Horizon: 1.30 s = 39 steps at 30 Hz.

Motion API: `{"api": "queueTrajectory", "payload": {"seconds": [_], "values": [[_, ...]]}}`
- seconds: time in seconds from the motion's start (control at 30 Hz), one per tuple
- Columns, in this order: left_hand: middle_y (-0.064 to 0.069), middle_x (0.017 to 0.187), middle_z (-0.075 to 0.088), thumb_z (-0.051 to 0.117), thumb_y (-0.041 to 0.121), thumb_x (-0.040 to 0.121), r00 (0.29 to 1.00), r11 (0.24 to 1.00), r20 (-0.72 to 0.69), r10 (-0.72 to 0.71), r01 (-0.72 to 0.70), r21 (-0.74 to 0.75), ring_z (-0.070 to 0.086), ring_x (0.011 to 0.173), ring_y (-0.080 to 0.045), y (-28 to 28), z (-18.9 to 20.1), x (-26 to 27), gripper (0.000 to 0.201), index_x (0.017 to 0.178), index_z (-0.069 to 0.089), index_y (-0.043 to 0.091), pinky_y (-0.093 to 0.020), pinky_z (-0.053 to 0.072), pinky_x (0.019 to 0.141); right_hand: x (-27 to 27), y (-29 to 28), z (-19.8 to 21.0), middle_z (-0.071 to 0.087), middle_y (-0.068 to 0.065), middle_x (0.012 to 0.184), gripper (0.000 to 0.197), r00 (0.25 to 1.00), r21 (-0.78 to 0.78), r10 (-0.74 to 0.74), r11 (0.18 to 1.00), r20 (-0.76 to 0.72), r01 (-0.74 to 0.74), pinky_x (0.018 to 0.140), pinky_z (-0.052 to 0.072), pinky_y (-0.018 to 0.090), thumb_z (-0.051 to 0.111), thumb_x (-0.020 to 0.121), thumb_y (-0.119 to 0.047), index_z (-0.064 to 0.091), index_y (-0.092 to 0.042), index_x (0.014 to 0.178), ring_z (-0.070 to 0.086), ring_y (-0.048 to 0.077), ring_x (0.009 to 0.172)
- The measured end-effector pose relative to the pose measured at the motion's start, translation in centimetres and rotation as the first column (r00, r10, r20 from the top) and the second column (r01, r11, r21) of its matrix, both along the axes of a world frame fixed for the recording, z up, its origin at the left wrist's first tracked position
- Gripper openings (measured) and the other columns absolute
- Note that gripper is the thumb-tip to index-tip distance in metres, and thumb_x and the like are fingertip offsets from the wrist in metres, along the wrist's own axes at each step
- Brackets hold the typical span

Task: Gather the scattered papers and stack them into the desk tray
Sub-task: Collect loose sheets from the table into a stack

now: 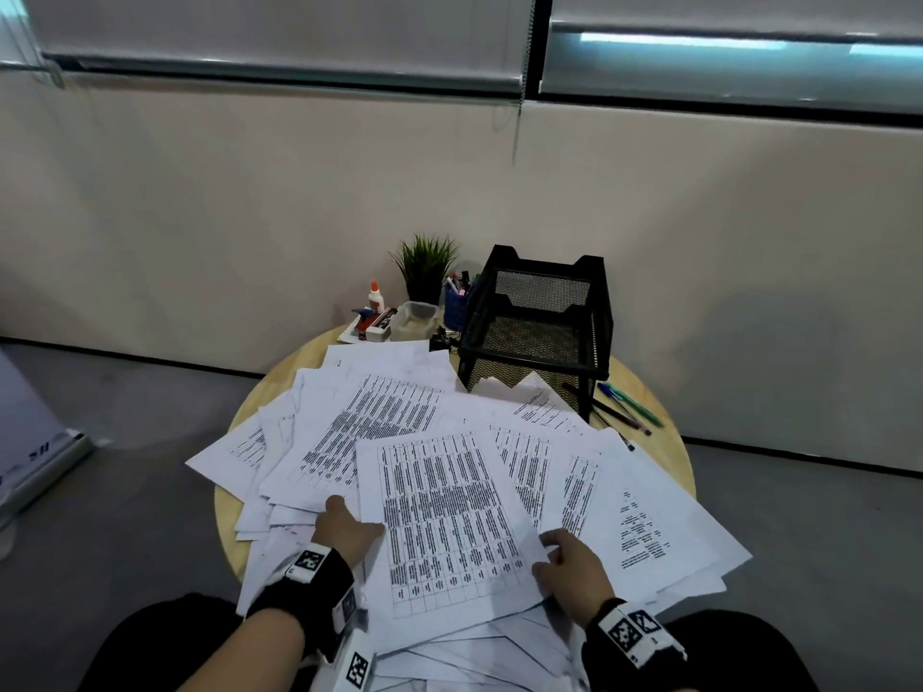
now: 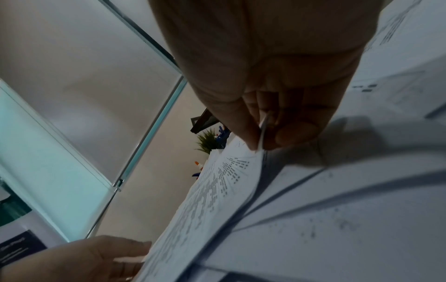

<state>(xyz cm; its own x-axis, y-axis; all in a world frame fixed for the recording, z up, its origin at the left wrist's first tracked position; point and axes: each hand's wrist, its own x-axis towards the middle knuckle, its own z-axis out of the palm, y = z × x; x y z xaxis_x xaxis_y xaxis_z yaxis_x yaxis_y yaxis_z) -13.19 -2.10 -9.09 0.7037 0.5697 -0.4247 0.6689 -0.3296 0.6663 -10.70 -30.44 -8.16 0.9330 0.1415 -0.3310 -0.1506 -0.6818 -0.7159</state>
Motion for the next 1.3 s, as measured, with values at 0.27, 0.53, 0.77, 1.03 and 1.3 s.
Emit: {"api": "queueTrajectory", "payload": {"seconds": [0.27, 0.53, 0.77, 1.03, 1.3], "values": [[-0.019, 0.136, 0.039, 0.07, 0.027, 0.062, 0.984, 0.983, -0.109, -0.142, 0.153, 0.1, 0.048, 0.122, -0.032, -0.3, 0.9, -0.1, 0.082, 0.136, 0.041, 0.007, -0.03, 0.043, 0.096, 0.0, -3.8, 0.3, 0.052, 0.001, 0.065, 0.019, 0.963, -0.016, -0.257, 0.966, 0.078, 0.259, 0.057, 0.034, 0.026, 0.056, 0.084, -0.008, 0.049, -0.017, 0.068, 0.051, 0.025, 0.071], [-0.011, 0.129, 0.048, 0.059, 0.036, 0.08, 0.937, 0.889, -0.201, -0.285, 0.337, 0.311, 0.047, 0.118, -0.029, -1.8, 1.6, 1.0, 0.049, 0.121, 0.054, 0.011, -0.036, 0.044, 0.095, -0.1, -4.3, 0.3, 0.053, 0.014, 0.074, 0.012, 0.882, 0.136, -0.461, 0.884, 0.098, 0.447, 0.047, 0.038, 0.023, 0.051, 0.088, -0.007, 0.051, -0.006, 0.076, 0.05, 0.021, 0.055], [-0.008, 0.126, 0.043, 0.061, 0.034, 0.08, 0.888, 0.845, -0.282, -0.362, 0.441, 0.303, 0.045, 0.119, -0.028, -3.8, 1.6, 1.6, 0.05, 0.124, 0.046, 0.017, -0.038, 0.046, 0.095, 0.1, -4.1, -0.8, 0.058, 0.02, 0.084, 0.009, 0.787, 0.186, -0.589, 0.807, 0.181, 0.561, 0.074, 0.038, 0.035, 0.05, 0.087, -0.013, 0.054, -0.005, 0.09, 0.051, 0.035, 0.082], [-0.005, 0.075, 0.044, 0.058, 0.03, 0.09, 0.953, 0.951, -0.016, -0.302, 0.303, 0.067, 0.042, 0.062, -0.015, -4.6, 0.5, 1.8, 0.028, 0.069, 0.044, 0.018, -0.025, 0.031, 0.063, 0.1, -3.9, -1.8, 0.055, 0.005, 0.065, 0.017, 0.921, -0.07, -0.382, 0.919, 0.073, 0.387, 0.064, 0.038, 0.031, 0.056, 0.082, -0.019, 0.048, -0.012, 0.069, 0.05, 0.025, 0.068], [-0.009, 0.136, 0.05, 0.069, 0.021, 0.081, 0.958, 0.958, 0.012, -0.285, 0.285, -0.004, 0.051, 0.12, -0.024, -4.8, 0.2, 1.8, 0.058, 0.132, 0.045, 0.007, -0.03, 0.042, 0.097, -0.1, -3.5, -2.2, 0.058, 0.012, 0.107, 0.032, 0.944, -0.181, -0.292, 0.931, 0.157, 0.318, 0.084, 0.042, 0.031, 0.061, 0.081, -0.027, 0.058, -0.007, 0.105, 0.055, 0.029, 0.101]]}}
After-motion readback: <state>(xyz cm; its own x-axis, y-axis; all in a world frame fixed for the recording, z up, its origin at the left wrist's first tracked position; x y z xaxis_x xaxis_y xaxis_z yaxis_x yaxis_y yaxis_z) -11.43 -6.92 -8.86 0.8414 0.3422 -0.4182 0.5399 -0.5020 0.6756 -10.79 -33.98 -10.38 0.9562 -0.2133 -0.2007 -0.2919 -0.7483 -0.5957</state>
